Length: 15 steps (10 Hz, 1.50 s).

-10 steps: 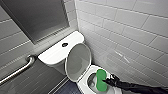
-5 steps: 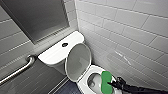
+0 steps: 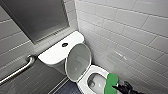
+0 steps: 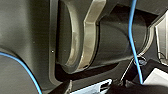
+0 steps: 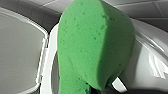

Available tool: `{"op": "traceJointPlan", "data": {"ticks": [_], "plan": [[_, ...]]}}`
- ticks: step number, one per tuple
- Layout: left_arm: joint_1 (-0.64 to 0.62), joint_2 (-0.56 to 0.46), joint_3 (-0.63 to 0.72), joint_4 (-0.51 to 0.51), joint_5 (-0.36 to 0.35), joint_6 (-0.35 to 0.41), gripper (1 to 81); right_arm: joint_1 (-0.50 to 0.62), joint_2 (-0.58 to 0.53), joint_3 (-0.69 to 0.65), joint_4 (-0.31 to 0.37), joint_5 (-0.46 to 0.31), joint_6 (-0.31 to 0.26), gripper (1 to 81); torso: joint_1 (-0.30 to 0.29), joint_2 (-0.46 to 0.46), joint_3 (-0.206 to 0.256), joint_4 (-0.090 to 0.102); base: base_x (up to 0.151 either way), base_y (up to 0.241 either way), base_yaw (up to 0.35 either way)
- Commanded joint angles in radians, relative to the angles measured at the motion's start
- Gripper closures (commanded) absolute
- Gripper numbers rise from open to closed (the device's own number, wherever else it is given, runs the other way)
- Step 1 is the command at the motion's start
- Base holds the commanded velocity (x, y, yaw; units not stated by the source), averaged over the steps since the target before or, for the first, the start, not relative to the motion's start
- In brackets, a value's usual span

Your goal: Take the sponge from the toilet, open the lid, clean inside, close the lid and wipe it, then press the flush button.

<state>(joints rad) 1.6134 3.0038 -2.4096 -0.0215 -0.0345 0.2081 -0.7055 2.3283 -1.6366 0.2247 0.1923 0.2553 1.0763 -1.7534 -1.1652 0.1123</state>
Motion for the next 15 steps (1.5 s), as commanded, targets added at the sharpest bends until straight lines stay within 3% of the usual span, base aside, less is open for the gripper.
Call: {"op": "traceJointPlan", "data": {"ticks": [1, 8, 10, 12, 15], "plan": [[0.046, 0.005, 0.015, 0.005, 0.09, 0.005, 1.0, -0.004, -0.077, 0.092, 0.007, 0.011, 0.002, 81.1, 0.0, 0.0, 0.0, 0.0, 0.0, 0.0, 0.0], [0.044, 0.031, -0.017, 0.025, 0.09, 0.007, 1.0, -0.179, -0.163, 0.296, 0.002, 0.119, -0.008, 81.1, 0.0, 0.0, 0.0, 0.0, 0.0, 0.0, 0.0], [0.043, 0.038, -0.025, 0.026, 0.09, 0.008, 1.0, -0.165, -0.13, 0.244, -0.004, 0.099, -0.014, 81.1, 0.0, 0.0, 0.0, 0.0, 0.0, 0.0, 0.0], [0.044, 0.038, -0.025, 0.025, 0.09, 0.011, 1.0, -0.026, -0.049, 0.113, 0.004, -0.104, -0.014, 81.1, 0.0, 0.0, 0.0, 0.0, 0.0, 0.0, 0.0], [0.043, 0.04, -0.025, 0.025, 0.09, 0.011, 1.0, 0.131, 0.099, -0.092, -0.007, -0.289, -0.016, 81.1, 0.0, 0.0, 0.0, 0.0, 0.0, 0.0, 0.0]]}}
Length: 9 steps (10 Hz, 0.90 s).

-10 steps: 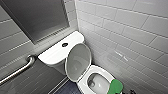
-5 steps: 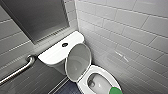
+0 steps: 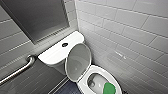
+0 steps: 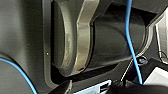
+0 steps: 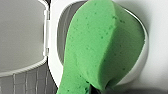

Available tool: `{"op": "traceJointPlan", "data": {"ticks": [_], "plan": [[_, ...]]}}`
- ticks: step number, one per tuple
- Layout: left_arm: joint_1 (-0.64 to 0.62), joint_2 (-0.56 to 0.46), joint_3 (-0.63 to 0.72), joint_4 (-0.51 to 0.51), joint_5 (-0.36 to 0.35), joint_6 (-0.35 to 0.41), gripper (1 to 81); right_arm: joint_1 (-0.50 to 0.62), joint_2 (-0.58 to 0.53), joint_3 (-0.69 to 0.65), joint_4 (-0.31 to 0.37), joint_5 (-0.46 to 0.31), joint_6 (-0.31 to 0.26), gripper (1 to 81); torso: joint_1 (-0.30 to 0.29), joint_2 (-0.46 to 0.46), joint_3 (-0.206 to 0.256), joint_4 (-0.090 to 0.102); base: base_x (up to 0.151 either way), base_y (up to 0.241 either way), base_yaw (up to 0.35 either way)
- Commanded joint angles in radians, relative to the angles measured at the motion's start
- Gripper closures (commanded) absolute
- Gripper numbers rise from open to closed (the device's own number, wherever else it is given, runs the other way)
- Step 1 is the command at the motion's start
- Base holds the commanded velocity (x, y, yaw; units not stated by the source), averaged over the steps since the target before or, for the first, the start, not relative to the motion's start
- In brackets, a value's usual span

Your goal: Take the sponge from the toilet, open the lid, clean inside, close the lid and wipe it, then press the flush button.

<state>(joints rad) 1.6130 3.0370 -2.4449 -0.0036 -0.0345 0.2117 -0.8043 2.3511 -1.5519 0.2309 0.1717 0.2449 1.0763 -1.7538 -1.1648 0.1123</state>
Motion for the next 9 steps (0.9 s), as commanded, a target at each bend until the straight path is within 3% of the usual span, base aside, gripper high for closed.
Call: {"op": "traceJointPlan", "data": {"ticks": [1, 5, 9], "plan": [[0.04, 0.008, 0.01, 0.007, 0.09, 0.008, 1.0, 0.278, 0.108, -0.206, -0.018, -0.294, -0.006, 81.1, 0.0, 0.0, 0.0, 0.0, 0.0, 0.0, 0.0], [0.035, 0.007, 0.01, 0.005, 0.09, 0.008, 1.0, 0.42, 0.257, -0.292, -0.03, -0.451, -0.004, 81.1, 0.0, 0.0, 0.0, 0.0, 0.0, 0.0, 0.0], [0.029, 0.008, 0.01, 0.005, 0.09, 0.008, 1.0, 0.492, 0.32, -0.29, -0.031, -0.506, 0.004, 81.1, 0.0, 0.0, 0.0, 0.0, 0.0, 0.0, 0.0]]}}
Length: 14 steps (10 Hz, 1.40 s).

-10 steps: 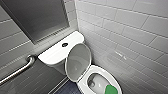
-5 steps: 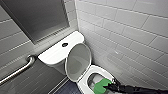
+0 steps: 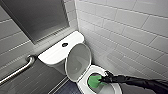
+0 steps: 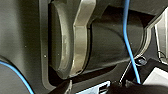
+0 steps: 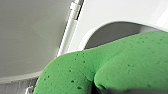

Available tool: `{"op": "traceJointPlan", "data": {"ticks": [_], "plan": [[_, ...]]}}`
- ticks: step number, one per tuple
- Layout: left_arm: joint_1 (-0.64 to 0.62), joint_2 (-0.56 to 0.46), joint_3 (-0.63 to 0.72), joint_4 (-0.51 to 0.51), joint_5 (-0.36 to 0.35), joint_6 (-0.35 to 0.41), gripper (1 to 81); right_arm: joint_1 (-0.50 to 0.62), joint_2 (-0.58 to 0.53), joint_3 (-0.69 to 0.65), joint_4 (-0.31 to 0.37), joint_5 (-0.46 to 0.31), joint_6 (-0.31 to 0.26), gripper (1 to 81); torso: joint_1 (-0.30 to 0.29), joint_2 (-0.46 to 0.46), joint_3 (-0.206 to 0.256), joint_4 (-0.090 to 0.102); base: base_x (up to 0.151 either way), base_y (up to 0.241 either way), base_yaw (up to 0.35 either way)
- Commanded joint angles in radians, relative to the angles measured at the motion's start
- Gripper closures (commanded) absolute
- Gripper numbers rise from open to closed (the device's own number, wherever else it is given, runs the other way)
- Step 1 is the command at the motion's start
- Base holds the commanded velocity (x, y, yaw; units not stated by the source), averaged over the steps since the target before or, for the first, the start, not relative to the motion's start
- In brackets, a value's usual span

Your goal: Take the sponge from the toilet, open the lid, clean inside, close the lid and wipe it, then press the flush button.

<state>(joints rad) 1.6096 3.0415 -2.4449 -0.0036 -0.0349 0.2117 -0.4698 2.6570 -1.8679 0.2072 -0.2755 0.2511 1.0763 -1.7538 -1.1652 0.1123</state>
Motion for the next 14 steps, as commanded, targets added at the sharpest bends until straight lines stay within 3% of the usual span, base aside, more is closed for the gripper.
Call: {"op": "traceJointPlan", "data": {"ticks": [1, 9, 10, 12, 13, 14], "plan": [[0.033, 0.004, 0.01, 0.005, 0.09, 0.008, 1.0, 0.162, 0.036, 0.021, -0.009, -0.06, -0.001, 81.1, 0.0, 0.0, 0.0, 0.0, 0.0, 0.0, 0.0], [0.031, 0.004, 0.01, 0.005, 0.092, 0.008, 1.0, 0.151, 0.071, 0.013, -0.037, -0.111, 0.001, 81.1, 0.0, 0.0, 0.0, 0.0, 0.0, 0.0, 0.0], [0.031, 0.004, 0.01, 0.005, 0.092, 0.008, 1.0, 0.15, 0.071, 0.012, -0.037, -0.105, 0.001, 81.1, 0.0, 0.0, 0.0, 0.078, 0.0, 0.0, 0.0], [0.031, 0.005, 0.01, 0.005, 0.09, 0.008, 1.0, 0.148, 0.068, 0.012, -0.037, -0.099, 0.001, 81.1, 0.0, 0.0, 0.0, 0.113, 0.0, 0.0, 0.0], [0.03, 0.005, 0.01, 0.005, 0.09, 0.008, 1.0, 0.148, 0.069, 0.012, -0.037, -0.096, 0.001, 81.1, 0.0, 0.0, 0.0, 0.044, 0.0, 0.0, 0.0], [0.03, 0.005, 0.01, 0.005, 0.09, 0.008, 1.0, 0.154, 0.079, 0.012, -0.04, -0.097, 0.001, 81.1, 0.0, 0.0, 0.0, 0.077, 0.0, 0.0, 0.0]]}}
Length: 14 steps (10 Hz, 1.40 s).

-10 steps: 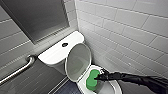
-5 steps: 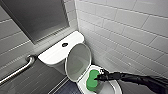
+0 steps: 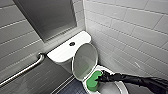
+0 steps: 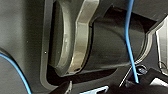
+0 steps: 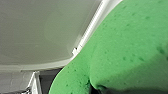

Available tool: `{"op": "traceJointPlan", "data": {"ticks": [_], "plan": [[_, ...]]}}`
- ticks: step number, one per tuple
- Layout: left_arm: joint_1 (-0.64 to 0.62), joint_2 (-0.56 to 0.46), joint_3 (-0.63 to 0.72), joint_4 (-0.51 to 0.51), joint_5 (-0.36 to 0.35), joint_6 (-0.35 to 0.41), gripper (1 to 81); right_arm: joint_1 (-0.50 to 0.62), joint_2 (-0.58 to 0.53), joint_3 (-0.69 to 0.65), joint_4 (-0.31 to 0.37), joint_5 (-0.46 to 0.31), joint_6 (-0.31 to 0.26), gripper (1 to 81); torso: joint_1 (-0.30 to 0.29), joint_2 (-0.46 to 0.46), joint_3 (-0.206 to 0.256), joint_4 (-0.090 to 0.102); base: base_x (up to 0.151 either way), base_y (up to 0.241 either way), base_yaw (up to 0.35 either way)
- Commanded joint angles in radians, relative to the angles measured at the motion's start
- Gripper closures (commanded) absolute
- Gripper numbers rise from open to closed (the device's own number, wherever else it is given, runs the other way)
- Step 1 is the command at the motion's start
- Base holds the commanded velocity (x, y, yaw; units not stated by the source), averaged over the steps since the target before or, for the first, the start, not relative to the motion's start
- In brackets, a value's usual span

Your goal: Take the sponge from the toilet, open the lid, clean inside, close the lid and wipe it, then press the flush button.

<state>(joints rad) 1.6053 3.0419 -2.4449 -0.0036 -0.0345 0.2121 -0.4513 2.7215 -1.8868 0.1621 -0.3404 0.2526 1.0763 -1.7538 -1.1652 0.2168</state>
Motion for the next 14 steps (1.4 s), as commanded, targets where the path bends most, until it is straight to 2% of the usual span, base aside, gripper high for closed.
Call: {"op": "traceJointPlan", "data": {"ticks": [1, 2, 4, 5, 7, 10, 14], "plan": [[0.034, 0.006, 0.01, 0.005, 0.091, 0.007, 1.0, 0.133, 0.037, 0.012, 0.005, -0.031, -0.001, 81.1, 0.0, 0.0, 0.0, -0.006, 0.0, 0.0, 0.0], [0.034, 0.006, 0.01, 0.005, 0.09, 0.007, 1.0, 0.115, 0.057, 0.005, 0.008, -0.005, -0.001, 81.1, 0.0, 0.0, 0.0, 0.011, 0.0, 0.0, 0.0], [0.034, 0.006, 0.01, 0.005, 0.09, 0.007, 1.0, 0.041, 0.049, 0.072, -0.01, 0.182, -0.003, 81.1, 0.0, 0.0, 0.0, 0.011, 0.0, 0.0, 0.0], [0.034, 0.006, 0.01, 0.005, 0.091, 0.007, 1.0, 0.019, 0.048, 0.088, -0.032, 0.209, -0.003, 81.1, 0.0, 0.0, 0.0, 0.011, 0.0, 0.0, 0.0], [0.034, 0.008, 0.003, 0.004, 0.09, 0.007, 1.0, -0.014, 0.016, 0.121, -0.035, 0.232, -0.003, 81.1, 0.0, 0.0, 0.0, 0.011, 0.0, 0.0, 0.0], [0.031, 0.009, 0.001, 0.005, 0.091, 0.007, 1.0, -0.062, -0.095, 0.222, -0.038, 0.255, -0.003, 81.1, 0.0, 0.0, 0.0, 0.011, 0.0, 0.0, 0.0], [0.029, 0.009, 0.003, 0.005, 0.091, 0.007, 1.0, -0.146, -0.193, 0.221, -0.044, 0.276, -0.004, 81.1, 0.0, 0.0, 0.0, 0.011, 0.0, 0.0, 0.0]]}}
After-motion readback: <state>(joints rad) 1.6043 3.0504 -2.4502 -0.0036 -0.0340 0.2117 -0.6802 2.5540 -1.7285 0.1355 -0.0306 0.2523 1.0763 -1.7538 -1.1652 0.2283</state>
